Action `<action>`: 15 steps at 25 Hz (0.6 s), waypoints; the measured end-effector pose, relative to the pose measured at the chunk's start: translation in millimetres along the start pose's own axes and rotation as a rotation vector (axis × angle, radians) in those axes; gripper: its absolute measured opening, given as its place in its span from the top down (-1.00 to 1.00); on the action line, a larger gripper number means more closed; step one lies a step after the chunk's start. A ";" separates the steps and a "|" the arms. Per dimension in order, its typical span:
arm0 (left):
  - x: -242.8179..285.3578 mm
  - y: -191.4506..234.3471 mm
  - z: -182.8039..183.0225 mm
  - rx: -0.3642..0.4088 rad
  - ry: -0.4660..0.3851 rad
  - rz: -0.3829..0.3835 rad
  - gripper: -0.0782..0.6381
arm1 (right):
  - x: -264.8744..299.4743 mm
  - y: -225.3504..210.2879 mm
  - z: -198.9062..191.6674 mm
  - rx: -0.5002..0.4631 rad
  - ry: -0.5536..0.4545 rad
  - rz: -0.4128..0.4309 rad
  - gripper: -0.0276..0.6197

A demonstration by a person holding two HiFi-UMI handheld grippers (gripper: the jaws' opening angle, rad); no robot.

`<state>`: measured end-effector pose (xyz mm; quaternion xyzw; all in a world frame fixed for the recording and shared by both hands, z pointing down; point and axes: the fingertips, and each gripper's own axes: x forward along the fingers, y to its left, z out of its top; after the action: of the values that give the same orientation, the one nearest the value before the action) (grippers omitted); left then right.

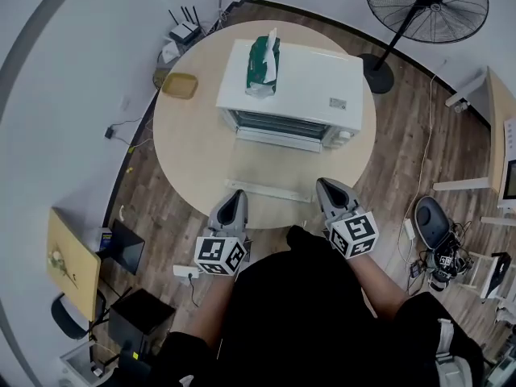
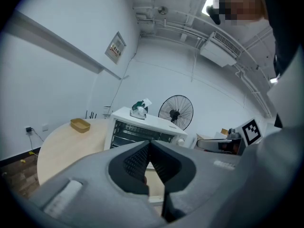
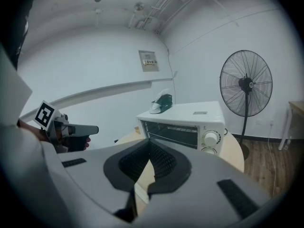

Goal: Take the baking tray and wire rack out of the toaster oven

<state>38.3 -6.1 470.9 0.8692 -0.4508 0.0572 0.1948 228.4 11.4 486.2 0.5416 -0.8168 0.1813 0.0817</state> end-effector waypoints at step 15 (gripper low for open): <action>95.0 50.8 -12.5 -0.101 0.062 -0.008 0.73 | 71.2 -31.5 -12.7 0.075 0.083 -0.019 0.91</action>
<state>54.0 -99.8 523.1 0.8578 -0.4436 0.0605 0.2526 227.9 -55.6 527.9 0.5440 -0.8001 0.2334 0.0970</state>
